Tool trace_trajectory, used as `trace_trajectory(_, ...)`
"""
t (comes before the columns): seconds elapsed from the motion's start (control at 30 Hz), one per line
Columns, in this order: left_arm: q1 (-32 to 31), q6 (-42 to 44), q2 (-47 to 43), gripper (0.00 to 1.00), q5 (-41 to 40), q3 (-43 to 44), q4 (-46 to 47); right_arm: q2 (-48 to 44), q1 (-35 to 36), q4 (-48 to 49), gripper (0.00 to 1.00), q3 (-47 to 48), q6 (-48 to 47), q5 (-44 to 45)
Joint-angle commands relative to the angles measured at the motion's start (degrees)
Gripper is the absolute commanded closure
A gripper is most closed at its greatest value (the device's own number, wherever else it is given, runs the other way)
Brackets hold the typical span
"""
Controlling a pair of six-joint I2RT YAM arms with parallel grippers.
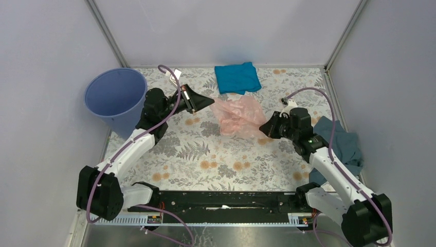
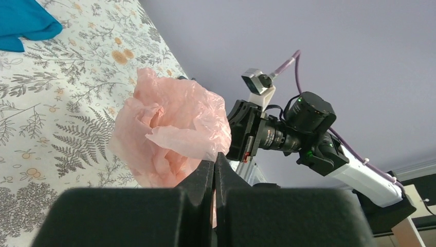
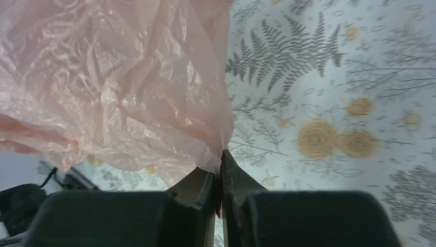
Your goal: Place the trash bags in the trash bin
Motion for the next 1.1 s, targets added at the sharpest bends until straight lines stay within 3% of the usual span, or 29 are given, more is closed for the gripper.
trace_trajectory(0.0, 1.1, -3.8, 0.7, 1.0, 3.2, -0.3, 9.8, -2.6, -0.4, -11.5, 0.87, 3.6, -9.2, 9.1)
trace_trajectory(0.1, 1.2, -3.8, 0.9, 1.0, 4.0, -0.3, 11.1, -1.8, -0.4, -15.0, 0.75, 6.6, -10.1, 10.6)
trace_trajectory(0.17, 1.1, -3.9, 1.7, 1.0, 4.8, 0.2, 10.9, -0.5, -0.5, -18.6, 0.51, 9.8, -10.6, 10.1)
trace_trajectory(0.2, 1.1, -3.8, 2.0, 1.0, 4.8, 0.4, 10.4, 0.0, -0.4, -20.4, 0.44, 11.4, -10.7, 9.7)
trace_trajectory(0.3, 1.1, -3.7, 2.4, 1.0, 4.0, 0.4, 9.2, 0.4, 3.1, -25.3, 0.35, 16.3, -10.9, 12.5)
trace_trajectory(0.4, 1.1, -4.0, 2.9, 1.0, 3.5, 0.2, 8.7, 0.9, 13.6, -28.6, 0.27, 21.2, -11.8, 21.9)
trace_trajectory(0.53, 1.1, -4.8, 3.7, 1.0, 3.3, 0.0, 8.8, 4.8, 25.0, -29.2, 0.24, 26.4, -9.1, 29.3)
trace_trajectory(0.63, 1.0, -5.1, 4.0, 1.0, 2.9, -0.2, 8.7, 9.5, 32.4, -22.8, 0.22, 27.8, -5.3, 30.5)
trace_trajectory(0.83, 1.0, -4.3, 4.5, 1.0, 1.9, -0.4, 7.7, 19.4, 40.0, -12.7, 0.21, 31.9, 3.2, 36.1)
trace_trajectory(0.9, 0.8, -4.1, 4.6, 1.0, 1.9, -0.4, 7.6, 21.0, 40.3, -10.5, 0.27, 32.0, 5.4, 38.5)
trace_trajectory(1.07, 0.6, -4.8, 5.0, 1.0, 2.1, -0.4, 8.0, 22.4, 40.3, -7.8, 0.55, 30.4, 8.7, 41.8)
